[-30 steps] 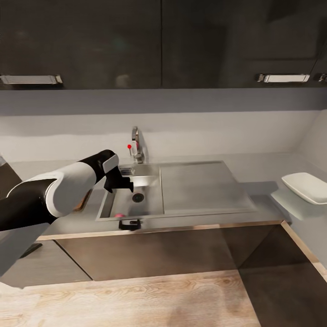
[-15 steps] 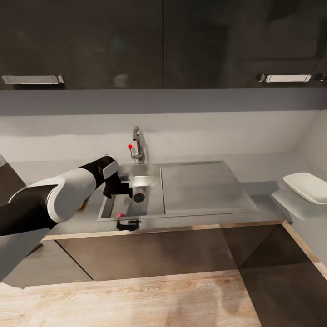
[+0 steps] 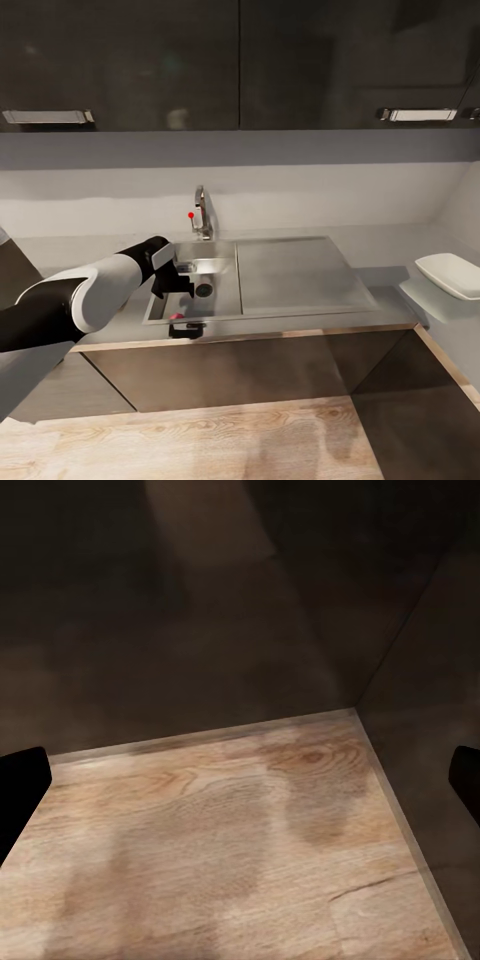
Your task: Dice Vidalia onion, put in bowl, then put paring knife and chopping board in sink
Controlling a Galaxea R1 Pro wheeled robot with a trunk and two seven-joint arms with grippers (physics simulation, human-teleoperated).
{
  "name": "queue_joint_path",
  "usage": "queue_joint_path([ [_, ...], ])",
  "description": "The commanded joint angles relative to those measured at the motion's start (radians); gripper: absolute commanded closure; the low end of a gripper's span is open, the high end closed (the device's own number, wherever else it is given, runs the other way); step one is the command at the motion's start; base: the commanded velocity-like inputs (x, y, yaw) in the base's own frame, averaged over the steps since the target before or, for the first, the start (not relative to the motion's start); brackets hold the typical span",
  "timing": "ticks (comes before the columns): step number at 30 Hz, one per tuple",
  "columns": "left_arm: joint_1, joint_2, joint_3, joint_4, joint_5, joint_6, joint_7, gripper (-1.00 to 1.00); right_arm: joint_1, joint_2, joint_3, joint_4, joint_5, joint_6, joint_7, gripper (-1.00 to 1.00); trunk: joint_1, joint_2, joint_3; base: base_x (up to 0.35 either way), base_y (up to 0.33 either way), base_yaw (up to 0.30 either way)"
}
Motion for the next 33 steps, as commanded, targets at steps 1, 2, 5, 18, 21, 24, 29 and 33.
queue_joint_path([
  [1, -0.001, 0.0, 0.008, 0.002, 0.001, 0.0, 0.01, -1.0, -0.001, 0.0, -0.008, 0.0, 0.011, -0.002, -0.005, -1.0, 0.001, -0.002, -0.002, 0.0, 0.0, 0.0],
  [2, -0.001, 0.0, 0.008, 0.002, 0.001, 0.0, 0.01, -1.0, -0.001, -0.001, -0.008, 0.0, 0.011, -0.002, -0.005, -1.0, 0.001, -0.002, -0.002, 0.0, 0.0, 0.0],
  [5, -0.001, -0.001, 0.008, 0.002, 0.001, 0.0, 0.01, -1.0, -0.001, -0.003, -0.008, 0.001, 0.011, -0.002, -0.005, -1.0, 0.001, -0.002, -0.002, 0.0, 0.0, 0.0],
  [18, 0.0, 0.001, 0.008, 0.001, 0.0, 0.0, 0.01, -1.0, -0.001, -0.008, -0.009, 0.0, 0.012, 0.007, -0.005, -1.0, 0.001, -0.002, -0.002, 0.0, 0.0, 0.0],
  [21, 0.0, 0.001, 0.008, 0.001, 0.0, 0.0, 0.01, -1.0, -0.001, -0.008, -0.009, -0.001, 0.011, 0.007, -0.005, -1.0, 0.001, -0.002, -0.002, 0.007, 0.0, 0.0],
  [24, 0.0, 0.001, 0.008, 0.001, 0.0, 0.0, 0.01, -1.0, -0.001, -0.006, -0.009, -0.001, 0.011, 0.007, -0.005, -1.0, 0.001, -0.002, -0.002, 0.072, 0.02, 0.0],
  [29, 0.0, 0.001, 0.008, 0.0, 0.0, 0.0, 0.01, -1.0, -0.001, -0.002, -0.009, -0.001, 0.011, 0.008, -0.005, -1.0, 0.001, -0.002, -0.002, 0.173, 0.098, 0.0],
  [33, 0.0, 0.001, 0.008, 0.001, 0.0, 0.0, 0.01, -1.0, -0.001, -0.002, -0.009, -0.001, 0.011, 0.008, -0.005, -1.0, 0.001, -0.002, -0.002, 0.153, 0.079, 0.0],
])
